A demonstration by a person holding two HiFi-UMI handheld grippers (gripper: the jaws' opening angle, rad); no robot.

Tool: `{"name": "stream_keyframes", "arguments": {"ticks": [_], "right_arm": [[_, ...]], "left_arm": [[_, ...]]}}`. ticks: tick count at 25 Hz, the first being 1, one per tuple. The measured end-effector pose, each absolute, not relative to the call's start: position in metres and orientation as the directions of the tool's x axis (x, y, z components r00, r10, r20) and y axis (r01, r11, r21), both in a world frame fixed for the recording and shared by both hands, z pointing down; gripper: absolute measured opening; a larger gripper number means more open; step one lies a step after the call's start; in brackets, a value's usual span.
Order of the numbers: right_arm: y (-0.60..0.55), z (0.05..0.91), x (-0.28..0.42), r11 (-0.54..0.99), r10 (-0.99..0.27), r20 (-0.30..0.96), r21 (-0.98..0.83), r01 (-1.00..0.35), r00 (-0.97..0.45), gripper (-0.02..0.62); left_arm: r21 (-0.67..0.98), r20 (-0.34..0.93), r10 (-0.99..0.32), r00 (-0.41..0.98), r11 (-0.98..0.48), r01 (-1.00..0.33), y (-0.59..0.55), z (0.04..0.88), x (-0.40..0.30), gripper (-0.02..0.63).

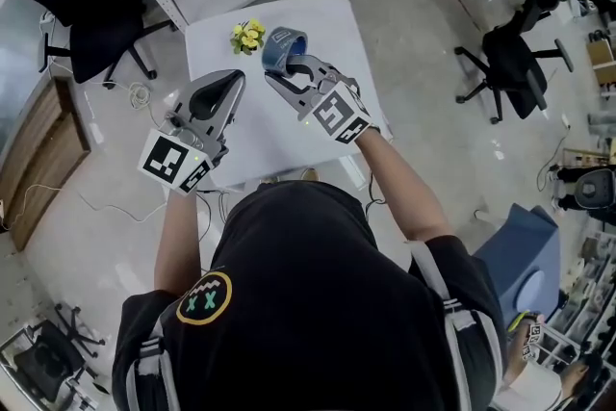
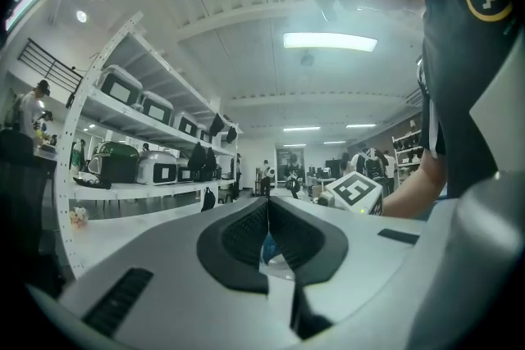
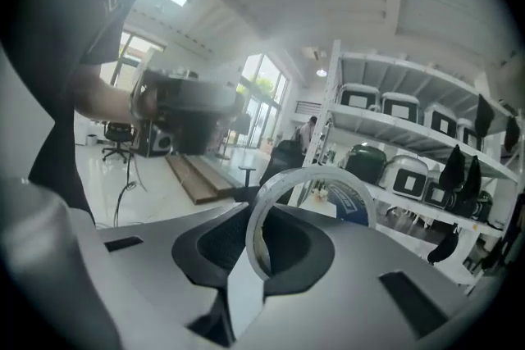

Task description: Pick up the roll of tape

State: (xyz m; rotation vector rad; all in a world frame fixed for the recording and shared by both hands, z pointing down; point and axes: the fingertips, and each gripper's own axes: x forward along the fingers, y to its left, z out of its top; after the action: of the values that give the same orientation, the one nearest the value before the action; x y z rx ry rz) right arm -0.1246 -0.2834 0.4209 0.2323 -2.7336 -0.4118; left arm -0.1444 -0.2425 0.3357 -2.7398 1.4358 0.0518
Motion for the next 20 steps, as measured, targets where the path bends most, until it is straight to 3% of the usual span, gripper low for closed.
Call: {"name": "stream_keyframes", "arguments": {"ticks": [8, 11, 20], "right_arm": [[-0.252, 0.34, -0.096, 0.934, -0.196, 0.067, 0.317, -0.165, -0.978, 0.071], [-0.242, 0.315, -0.082, 0.945, -0.224, -0.061, 0.231, -0.232, -0.973, 0.071], [-0.25, 0.327, -0.072, 0.931, -0.294, -0.036, 0.215, -0.295, -0.955, 0.071]], "left_arm": [[-0.024, -0.053, -0.81, 0.583, -0.583, -0.812, -0.239, 0.332, -0.137, 0.018], [-0.027, -0.055, -0.803, 0.594, -0.593, -0.805, -0.237, 0.33, -0.132, 0.019], [-0.023, -0.049, -0.787, 0.616, -0.615, -0.788, -0.236, 0.335, -0.129, 0.019]]}}
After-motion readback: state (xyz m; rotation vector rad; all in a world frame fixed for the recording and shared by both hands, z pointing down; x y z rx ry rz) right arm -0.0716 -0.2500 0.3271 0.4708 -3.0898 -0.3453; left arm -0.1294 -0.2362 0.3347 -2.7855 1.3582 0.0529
